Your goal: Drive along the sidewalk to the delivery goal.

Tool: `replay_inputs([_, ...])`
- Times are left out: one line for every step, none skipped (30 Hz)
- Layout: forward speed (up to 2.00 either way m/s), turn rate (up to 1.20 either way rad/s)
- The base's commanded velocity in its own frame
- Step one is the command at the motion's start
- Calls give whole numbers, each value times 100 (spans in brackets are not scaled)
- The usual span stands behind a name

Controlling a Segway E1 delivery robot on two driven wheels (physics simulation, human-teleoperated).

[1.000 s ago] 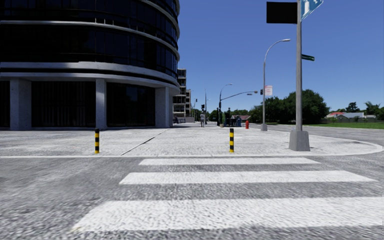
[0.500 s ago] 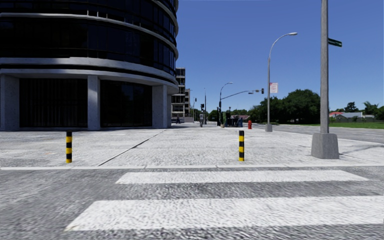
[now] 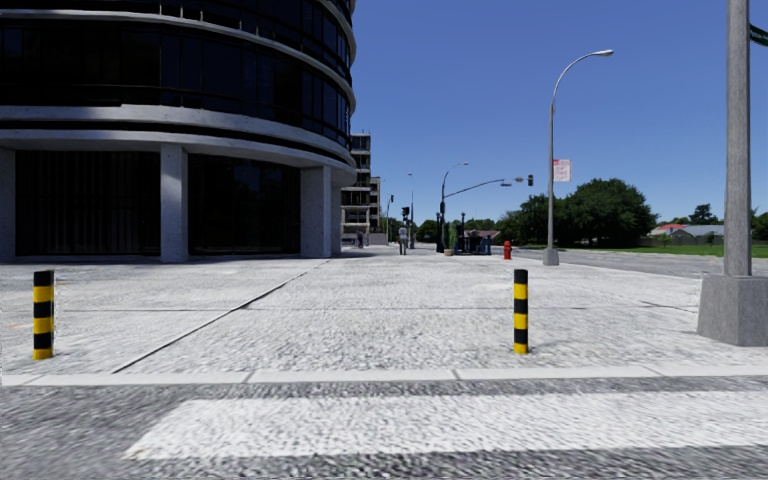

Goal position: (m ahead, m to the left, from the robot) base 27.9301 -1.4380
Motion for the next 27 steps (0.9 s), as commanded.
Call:
replay_inputs([200,0])
replay_inputs([200,0])
replay_inputs([200,0])
replay_inputs([200,0])
replay_inputs([200,0])
replay_inputs([200,0])
replay_inputs([200,0])
replay_inputs([200,0])
replay_inputs([200,0])
replay_inputs([200,0])
replay_inputs([200,0])
replay_inputs([200,0])
replay_inputs([200,0])
replay_inputs([200,0])
replay_inputs([200,0])
replay_inputs([200,0])
replay_inputs([200,0])
replay_inputs([200,0])
replay_inputs([200,0])
replay_inputs([200,0])
replay_inputs([200,0])
replay_inputs([200,0])
replay_inputs([193,0])
replay_inputs([173,0])
replay_inputs([160,0])
replay_inputs([160,0])
replay_inputs([150,0])
